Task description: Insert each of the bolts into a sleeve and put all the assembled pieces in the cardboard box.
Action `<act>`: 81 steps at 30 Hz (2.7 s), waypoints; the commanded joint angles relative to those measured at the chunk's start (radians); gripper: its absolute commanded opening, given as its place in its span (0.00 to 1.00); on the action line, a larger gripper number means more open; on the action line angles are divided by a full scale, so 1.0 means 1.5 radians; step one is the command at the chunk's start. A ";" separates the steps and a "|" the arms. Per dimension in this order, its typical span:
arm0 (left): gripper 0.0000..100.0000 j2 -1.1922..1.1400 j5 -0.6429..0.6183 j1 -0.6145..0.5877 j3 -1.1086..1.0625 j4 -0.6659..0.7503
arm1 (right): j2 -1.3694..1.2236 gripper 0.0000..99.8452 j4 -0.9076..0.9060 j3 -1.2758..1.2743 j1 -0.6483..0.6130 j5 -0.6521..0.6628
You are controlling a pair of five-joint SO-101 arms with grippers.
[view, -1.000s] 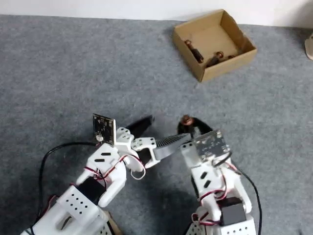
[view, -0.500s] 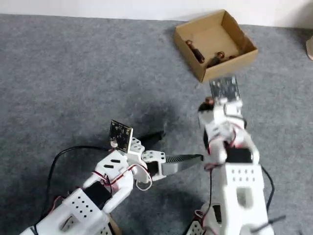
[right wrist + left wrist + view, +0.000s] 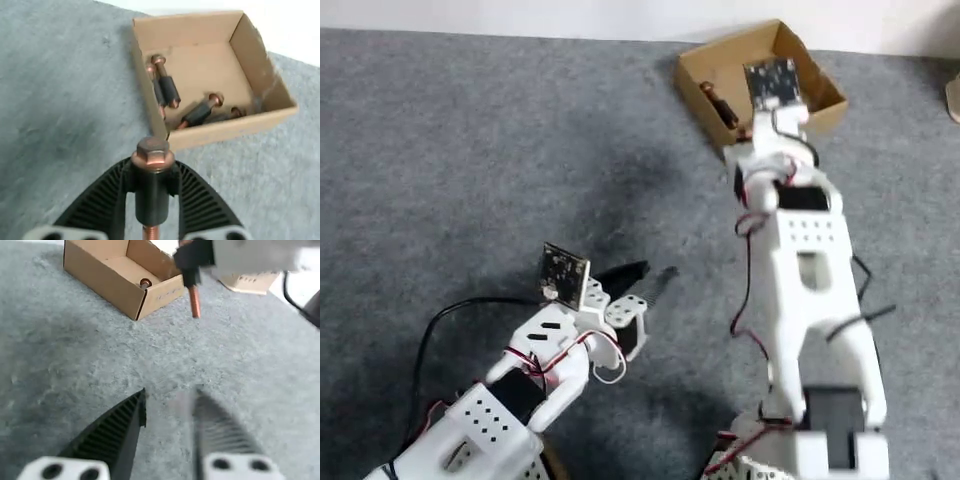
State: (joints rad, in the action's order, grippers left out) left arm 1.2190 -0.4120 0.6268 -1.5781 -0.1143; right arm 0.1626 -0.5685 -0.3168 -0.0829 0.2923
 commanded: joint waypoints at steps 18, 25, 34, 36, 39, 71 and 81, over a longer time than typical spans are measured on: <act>0.01 0.004 0.057 -0.003 0.004 0.003 | -0.523 0.01 0.015 0.665 0.016 0.054; 0.01 0.004 0.057 -0.002 0.004 0.003 | -0.708 0.01 0.014 0.848 0.026 0.053; 0.01 0.004 0.057 -0.002 0.004 0.003 | -0.773 0.13 -0.191 0.980 0.033 0.049; 0.01 0.004 0.057 -0.002 0.004 0.003 | -0.772 0.14 -0.238 1.009 0.032 0.050; 0.01 0.004 0.057 -0.002 0.004 0.003 | -0.770 0.05 -0.321 1.053 0.027 0.051; 0.01 0.004 0.184 -0.104 0.162 -0.243 | -0.719 0.00 -0.799 0.990 0.052 -0.181; 0.01 0.005 0.189 -0.125 0.178 -0.261 | -0.476 0.01 -0.753 0.587 0.058 -0.199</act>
State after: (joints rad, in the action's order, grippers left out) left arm 1.2190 -0.1358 0.4549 -1.3694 -0.5025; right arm -0.7165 -1.7407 0.7158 -0.0046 0.0069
